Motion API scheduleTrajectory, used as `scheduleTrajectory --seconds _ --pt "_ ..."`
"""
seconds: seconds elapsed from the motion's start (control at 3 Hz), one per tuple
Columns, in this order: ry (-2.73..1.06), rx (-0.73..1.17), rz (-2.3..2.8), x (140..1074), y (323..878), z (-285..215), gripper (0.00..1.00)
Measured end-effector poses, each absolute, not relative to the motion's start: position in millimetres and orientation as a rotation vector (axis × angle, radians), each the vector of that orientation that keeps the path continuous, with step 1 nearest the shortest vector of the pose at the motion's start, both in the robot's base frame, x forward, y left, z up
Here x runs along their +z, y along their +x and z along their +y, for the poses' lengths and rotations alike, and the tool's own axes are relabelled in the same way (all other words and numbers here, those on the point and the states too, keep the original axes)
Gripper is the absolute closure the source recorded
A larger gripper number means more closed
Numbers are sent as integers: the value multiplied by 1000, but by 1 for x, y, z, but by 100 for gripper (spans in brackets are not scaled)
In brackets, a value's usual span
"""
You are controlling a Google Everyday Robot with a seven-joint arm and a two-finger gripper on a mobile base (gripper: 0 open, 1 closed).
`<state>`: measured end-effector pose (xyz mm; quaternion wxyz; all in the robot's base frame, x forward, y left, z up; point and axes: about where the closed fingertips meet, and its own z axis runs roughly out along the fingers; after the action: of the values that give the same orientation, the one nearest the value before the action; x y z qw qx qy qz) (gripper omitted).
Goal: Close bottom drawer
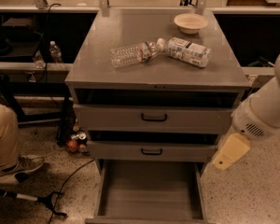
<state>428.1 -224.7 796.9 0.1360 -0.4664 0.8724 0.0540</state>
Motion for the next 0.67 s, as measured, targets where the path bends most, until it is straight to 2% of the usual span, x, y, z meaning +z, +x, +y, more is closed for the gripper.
scheduleTrajectory --seconds 0.33,0.67 --pt "-1248 296 2598 696 418 -190 0" --pt "-1168 358 2596 635 420 -166 0"
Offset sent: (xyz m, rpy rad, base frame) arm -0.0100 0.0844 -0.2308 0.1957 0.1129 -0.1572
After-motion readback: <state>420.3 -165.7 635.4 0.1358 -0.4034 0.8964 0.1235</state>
